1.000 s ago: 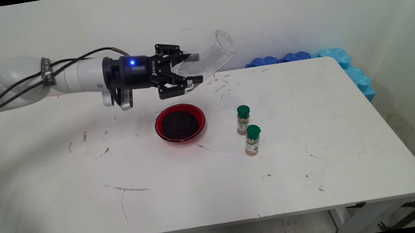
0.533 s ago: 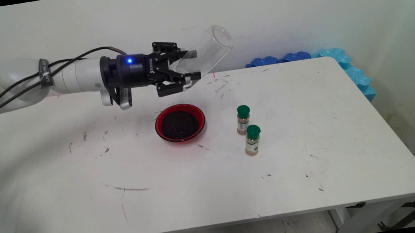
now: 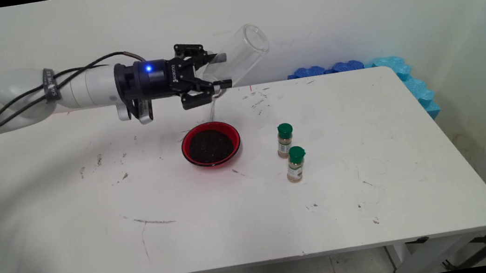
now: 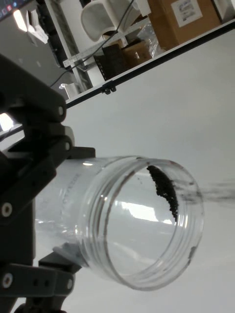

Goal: Pour the black seasoning powder in the red bowl

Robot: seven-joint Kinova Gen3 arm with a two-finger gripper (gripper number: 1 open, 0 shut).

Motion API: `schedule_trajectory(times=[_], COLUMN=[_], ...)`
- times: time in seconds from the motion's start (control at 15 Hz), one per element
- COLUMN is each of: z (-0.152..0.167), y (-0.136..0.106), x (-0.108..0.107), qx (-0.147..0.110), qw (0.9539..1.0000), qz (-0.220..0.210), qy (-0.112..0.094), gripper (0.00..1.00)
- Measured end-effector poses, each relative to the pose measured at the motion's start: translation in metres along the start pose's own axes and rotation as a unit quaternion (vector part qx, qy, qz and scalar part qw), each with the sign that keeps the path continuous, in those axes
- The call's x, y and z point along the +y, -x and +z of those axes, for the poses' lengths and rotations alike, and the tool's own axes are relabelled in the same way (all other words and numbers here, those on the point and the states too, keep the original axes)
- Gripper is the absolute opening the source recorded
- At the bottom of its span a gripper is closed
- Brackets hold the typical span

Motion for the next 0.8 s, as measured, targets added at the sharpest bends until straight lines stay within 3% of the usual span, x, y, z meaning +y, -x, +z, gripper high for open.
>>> schedule_trajectory(times=[0.33, 0.67, 0.8], z=[-0.003, -0.007, -0.008], y=[0.0, 0.003, 0.007], x=[0.003, 0.013, 0.018], qx=[0.006, 0.019, 0.023], qw=[0.9971, 0.9874, 0.9802], qz=[0.076, 0.157, 0.196], qy=[-0.008, -0.01, -0.012], gripper=[0.0, 0.0, 0.0])
